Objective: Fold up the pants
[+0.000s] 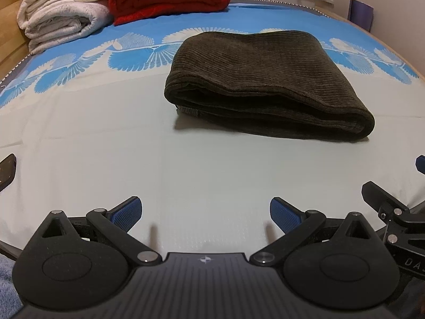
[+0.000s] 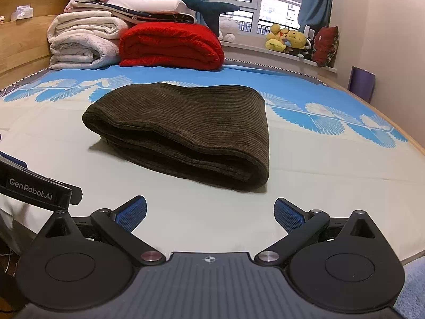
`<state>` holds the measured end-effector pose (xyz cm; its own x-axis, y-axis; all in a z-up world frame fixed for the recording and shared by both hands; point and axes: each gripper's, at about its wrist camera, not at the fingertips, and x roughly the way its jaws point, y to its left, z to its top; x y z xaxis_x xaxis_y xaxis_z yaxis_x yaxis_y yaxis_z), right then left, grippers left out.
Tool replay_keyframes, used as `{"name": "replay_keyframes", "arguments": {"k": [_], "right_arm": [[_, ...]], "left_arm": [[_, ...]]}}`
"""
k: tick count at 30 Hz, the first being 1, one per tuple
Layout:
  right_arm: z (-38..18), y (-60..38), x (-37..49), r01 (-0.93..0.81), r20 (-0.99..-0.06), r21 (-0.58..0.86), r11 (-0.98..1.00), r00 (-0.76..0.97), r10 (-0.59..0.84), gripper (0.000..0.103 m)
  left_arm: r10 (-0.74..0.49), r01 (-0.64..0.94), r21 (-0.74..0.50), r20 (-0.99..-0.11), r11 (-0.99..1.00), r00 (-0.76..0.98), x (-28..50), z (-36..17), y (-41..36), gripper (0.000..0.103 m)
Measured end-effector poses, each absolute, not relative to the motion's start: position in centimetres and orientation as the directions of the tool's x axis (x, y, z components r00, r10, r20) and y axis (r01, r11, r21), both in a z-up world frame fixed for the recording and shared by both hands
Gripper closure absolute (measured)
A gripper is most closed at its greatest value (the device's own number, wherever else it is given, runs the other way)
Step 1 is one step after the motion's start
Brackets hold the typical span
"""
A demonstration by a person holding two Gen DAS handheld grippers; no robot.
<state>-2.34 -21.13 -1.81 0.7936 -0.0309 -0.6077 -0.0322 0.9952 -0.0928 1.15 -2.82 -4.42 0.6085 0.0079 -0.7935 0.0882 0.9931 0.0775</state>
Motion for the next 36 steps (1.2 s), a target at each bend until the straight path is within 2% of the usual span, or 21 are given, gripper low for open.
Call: {"name": "replay_keyframes", "arguments": {"k": [36], "right_arm": [[-1.72,-21.11,-2.42,-0.026,-0.604,-0.089,0.996,0.797,-0.033,0.002]], "left_arm": [[0.001,0.137,0.106,-0.794,0.985,0.608,1.03,-4.42,-3.62,0.0]]}}
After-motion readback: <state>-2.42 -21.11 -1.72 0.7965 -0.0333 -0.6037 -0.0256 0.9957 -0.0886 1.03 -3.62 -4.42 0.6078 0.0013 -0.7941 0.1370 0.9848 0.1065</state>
